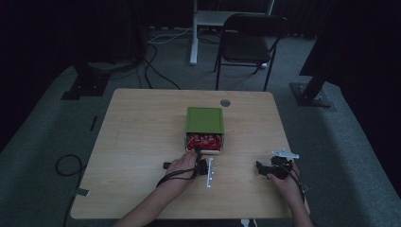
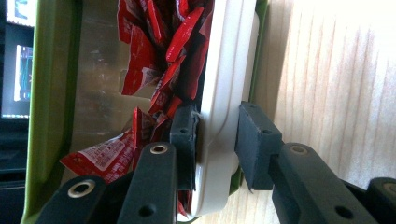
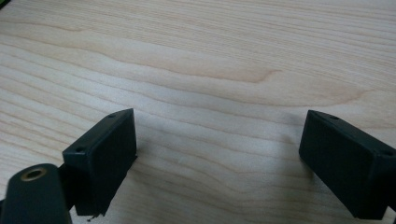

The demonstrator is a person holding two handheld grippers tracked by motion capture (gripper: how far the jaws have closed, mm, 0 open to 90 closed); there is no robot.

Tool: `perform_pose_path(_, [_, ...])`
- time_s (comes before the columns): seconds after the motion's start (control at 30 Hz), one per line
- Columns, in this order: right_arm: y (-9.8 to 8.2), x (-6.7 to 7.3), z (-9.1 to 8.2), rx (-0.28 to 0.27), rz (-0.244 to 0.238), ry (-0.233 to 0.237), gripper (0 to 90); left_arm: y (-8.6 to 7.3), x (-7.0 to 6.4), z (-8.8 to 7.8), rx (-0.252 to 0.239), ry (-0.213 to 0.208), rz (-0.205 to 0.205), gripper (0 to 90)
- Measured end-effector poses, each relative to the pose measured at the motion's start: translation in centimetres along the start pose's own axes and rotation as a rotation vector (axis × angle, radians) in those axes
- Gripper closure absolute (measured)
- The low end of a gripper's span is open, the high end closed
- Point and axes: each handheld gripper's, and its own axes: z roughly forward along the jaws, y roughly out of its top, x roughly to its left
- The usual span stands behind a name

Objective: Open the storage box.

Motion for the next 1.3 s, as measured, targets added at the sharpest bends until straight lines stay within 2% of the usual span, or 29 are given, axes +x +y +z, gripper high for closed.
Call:
perform_pose_path(0.1, [0.0,0.0,0.0,0.000,0.000,0.000,10.6,0.0,0.0,0.0,0.001,0.002,0.003,71.1])
perform_pose_path(0.13, [0.0,0.0,0.0,0.000,0.000,0.000,10.7,0.0,0.0,0.0,0.001,0.006,0.022,71.1])
perform_pose_path(0.33, [0.0,0.0,0.0,0.000,0.000,0.000,10.7,0.0,0.2,0.0,-0.001,-0.009,0.014,71.7])
perform_pose_path(0.43, [0.0,0.0,0.0,0.000,0.000,0.000,10.7,0.0,0.1,0.0,-0.006,-0.002,0.024,72.0])
perform_pose_path(0.67, [0.0,0.0,0.0,0.000,0.000,0.000,10.7,0.1,0.2,-0.2,-0.003,-0.018,0.007,72.0])
perform_pose_path(0.77, [0.0,0.0,0.0,0.000,0.000,0.000,10.7,0.1,0.1,-0.4,0.004,-0.020,0.015,72.0])
perform_pose_path(1.3, [0.0,0.0,0.0,0.000,0.000,0.000,10.7,0.4,-0.1,-1.6,0.004,-0.052,-0.002,72.1])
